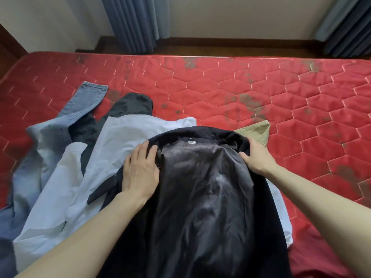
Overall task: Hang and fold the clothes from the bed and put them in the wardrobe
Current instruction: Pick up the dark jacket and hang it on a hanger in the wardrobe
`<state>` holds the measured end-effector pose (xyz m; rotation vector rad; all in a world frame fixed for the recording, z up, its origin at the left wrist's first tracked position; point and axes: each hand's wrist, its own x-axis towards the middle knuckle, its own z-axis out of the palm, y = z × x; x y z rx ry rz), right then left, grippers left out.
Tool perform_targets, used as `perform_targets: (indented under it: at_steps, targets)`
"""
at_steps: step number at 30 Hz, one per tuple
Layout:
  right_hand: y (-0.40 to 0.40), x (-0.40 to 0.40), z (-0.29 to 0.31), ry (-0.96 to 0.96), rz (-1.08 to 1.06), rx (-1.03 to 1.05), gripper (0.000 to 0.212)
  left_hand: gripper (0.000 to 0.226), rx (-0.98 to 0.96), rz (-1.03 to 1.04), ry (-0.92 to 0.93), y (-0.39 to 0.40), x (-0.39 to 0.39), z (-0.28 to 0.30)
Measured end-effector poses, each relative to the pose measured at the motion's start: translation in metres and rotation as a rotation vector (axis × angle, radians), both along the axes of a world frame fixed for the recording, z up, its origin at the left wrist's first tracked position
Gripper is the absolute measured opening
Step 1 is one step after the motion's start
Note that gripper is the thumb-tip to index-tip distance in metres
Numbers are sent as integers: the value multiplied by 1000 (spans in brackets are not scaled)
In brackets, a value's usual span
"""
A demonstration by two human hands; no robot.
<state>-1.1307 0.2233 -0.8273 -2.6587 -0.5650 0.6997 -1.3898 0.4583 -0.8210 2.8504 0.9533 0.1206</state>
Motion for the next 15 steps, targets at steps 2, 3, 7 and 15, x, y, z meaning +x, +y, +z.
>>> perform_targets:
  at_steps: [2,3,7,15]
  targets:
    - [2,1,-9,18,-77,41,50,74,-27,30,47,2,0,-2]
    - [3,0,-11,4,-106,52,47,77,-51,60,63,1,1,-2]
    - [0,-12,-5,-49,-189,130,21,70,-110,135,91,-4,-1,5]
    - [-37,-41,82,-183,-148,212,20,31,-182,101,88,-28,-27,66]
